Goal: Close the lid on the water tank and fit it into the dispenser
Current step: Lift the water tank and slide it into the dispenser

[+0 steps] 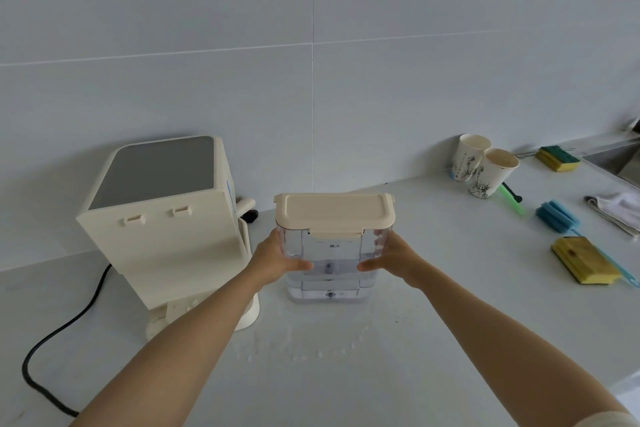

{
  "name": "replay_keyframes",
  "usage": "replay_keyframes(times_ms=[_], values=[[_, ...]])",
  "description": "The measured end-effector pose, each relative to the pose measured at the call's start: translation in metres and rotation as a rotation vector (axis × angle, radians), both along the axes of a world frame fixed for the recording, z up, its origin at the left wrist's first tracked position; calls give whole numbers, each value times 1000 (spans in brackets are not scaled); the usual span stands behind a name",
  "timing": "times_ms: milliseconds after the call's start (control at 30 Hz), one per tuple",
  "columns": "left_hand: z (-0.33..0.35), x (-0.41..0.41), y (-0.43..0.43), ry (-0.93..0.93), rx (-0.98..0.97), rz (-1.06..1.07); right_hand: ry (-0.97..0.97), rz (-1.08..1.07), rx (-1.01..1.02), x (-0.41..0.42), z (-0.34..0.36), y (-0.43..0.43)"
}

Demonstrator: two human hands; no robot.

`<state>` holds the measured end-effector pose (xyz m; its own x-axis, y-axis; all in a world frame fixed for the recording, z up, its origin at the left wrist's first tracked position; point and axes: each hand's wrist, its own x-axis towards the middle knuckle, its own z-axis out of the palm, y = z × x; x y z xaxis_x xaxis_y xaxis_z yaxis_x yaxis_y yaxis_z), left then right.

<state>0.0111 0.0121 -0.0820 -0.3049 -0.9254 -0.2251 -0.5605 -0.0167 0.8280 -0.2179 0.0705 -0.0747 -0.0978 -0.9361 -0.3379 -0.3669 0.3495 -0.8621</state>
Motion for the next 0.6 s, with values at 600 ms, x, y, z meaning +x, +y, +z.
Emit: replay_keyframes(times_ms=[600], values=[[88,79,35,171,-45,118,195,194,-92,60,96,-12]])
